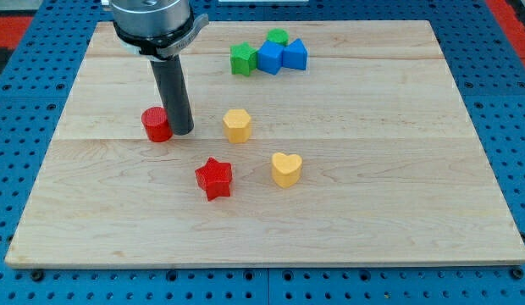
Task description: Push the red circle towards the top left corner
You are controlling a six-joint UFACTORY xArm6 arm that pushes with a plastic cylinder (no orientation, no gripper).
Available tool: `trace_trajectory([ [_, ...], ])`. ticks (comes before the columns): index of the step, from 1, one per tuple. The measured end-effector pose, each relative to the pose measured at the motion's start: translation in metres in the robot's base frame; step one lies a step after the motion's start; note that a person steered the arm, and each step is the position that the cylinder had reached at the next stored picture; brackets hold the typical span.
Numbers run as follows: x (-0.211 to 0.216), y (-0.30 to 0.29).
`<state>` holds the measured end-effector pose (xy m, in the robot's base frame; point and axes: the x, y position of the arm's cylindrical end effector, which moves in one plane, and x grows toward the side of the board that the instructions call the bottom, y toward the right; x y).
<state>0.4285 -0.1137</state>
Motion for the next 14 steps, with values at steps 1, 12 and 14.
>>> trace_trajectory([
  [1,0.000,-0.001],
  [12,-0.075,-0.073],
  [14,-0.095,-0.083],
])
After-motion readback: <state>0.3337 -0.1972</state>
